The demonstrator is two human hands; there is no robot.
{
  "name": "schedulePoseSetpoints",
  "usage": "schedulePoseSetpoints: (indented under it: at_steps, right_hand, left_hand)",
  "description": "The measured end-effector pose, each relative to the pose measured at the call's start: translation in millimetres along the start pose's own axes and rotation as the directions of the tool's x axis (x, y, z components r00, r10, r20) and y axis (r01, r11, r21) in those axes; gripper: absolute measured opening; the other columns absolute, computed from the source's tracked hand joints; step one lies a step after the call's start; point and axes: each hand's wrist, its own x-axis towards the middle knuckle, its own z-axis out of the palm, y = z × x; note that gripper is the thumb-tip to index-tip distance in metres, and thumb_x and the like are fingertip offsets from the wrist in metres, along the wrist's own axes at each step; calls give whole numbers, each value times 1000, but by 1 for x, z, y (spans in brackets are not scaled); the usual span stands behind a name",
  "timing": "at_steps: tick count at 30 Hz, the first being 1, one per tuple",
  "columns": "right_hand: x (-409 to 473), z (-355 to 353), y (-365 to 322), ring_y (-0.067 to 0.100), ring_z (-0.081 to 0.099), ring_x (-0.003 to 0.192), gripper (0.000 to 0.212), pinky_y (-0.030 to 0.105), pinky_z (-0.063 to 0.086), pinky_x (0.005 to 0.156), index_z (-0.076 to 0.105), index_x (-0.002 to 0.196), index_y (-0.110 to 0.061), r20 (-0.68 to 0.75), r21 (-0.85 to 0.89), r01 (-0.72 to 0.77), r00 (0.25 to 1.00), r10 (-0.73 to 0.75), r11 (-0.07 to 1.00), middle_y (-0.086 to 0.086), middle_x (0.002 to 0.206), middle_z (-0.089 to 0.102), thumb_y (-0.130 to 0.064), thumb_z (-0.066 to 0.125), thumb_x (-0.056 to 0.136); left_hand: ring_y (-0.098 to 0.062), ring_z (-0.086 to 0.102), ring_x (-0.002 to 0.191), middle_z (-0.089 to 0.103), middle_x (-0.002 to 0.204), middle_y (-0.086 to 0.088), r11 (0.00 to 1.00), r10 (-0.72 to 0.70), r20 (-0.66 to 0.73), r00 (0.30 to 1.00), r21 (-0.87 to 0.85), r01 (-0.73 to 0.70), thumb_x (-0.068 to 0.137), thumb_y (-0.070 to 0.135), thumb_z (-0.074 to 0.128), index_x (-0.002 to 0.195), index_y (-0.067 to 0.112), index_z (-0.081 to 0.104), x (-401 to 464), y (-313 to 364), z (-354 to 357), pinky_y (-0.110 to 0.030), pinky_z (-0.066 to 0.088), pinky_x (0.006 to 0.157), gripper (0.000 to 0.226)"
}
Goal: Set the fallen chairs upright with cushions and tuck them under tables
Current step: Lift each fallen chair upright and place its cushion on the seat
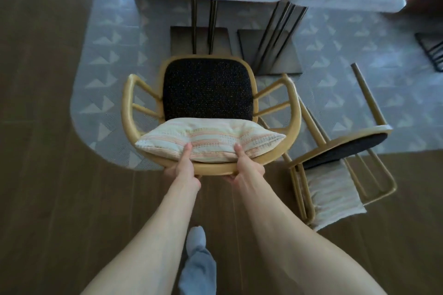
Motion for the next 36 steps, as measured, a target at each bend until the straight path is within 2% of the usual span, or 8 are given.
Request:
schedulePoseSetpoints:
  at_steps: [4, 8, 12, 17, 19, 24, 30, 36]
  right_hand:
    - [12, 33, -28, 36, 74, 77, 52, 47, 60, 46, 65, 102, -6, -28, -45, 42, 999, -44, 998, 17, 97, 73, -36, 93, 70]
    - [16, 52, -52, 37, 74, 78, 46, 54, 61, 50, 55, 81, -13, -42, -75, 52, 998, -56, 996, 15, 91, 71, -37, 93, 71]
    - [17, 67, -70, 34, 75, 75, 49, 46, 60, 44, 62, 100, -7, 9, -105, 62, 998, -61, 993, 15, 94, 74, -38, 89, 75]
    - [15, 66, -84, 36, 75, 83, 57, 53, 64, 60, 62, 117, -3, 66, -127, 41, 997, -33, 991, 18, 103, 72, -38, 87, 79]
    - [9, 54, -85, 36, 75, 84, 57, 52, 64, 61, 60, 123, -3, 150, -126, 56, 988, -36, 990, 19, 107, 72, -40, 81, 84]
    - [2, -15, -99, 36, 73, 94, 53, 50, 65, 67, 58, 132, -6, 222, -106, 94, 973, -69, 990, 20, 122, 67, -47, 59, 99]
    - [31, -157, -144, 34, 74, 98, 44, 46, 63, 83, 61, 125, 2, 236, 98, 171, 953, -190, 980, 20, 111, 72, -35, 53, 105]
    - [93, -310, -195, 33, 67, 101, 32, 38, 56, 83, 65, 110, -2, 364, 125, 200, 902, -233, 972, 22, 111, 70, -30, 49, 106]
  left_hand:
    - [-22, 63, 74, 60, 84, 0, 1000, 25, -40, 999, 5, -25, 73, 28, 90, 84, 18, 53, 9, 25, 41, -38, 58, 57, 40]
    - [-20, 63, 72, 62, 84, -1, 999, 34, -62, 998, 27, -32, 72, 31, 91, 78, 23, 52, 15, 42, 63, -36, 58, 53, 40]
    - [-21, 60, 68, 60, 85, -3, 997, 54, -28, 998, 62, -53, 76, 32, 88, 80, 23, 50, 17, 57, 78, -31, 53, 37, 39]
    - [-31, 66, 86, 62, 96, -8, 993, 85, -18, 996, 89, -83, 77, 35, 87, 107, 13, 54, 13, 65, 83, -49, 64, 69, 50]
    - [-29, 70, 94, 66, 104, -10, 988, 126, 41, 991, 87, -129, 81, 43, 81, 101, 12, 57, 8, 55, 77, -47, 64, 75, 44]
    - [-19, 60, 91, 59, 94, -4, 978, 102, 187, 977, 159, -133, 96, 47, 63, 96, 15, 60, -31, -21, 62, -42, 61, 78, 32]
    - [-27, 65, 95, 65, 104, -13, 968, -34, 398, 917, 241, -69, 103, 41, 49, 121, 6, 59, -108, -150, 101, -45, 57, 86, 41]
    - [-27, 72, 88, 74, 96, -14, 926, 39, 478, 878, 313, -212, 103, 30, 52, 108, 6, 65, -196, -266, 168, -44, 60, 83, 28]
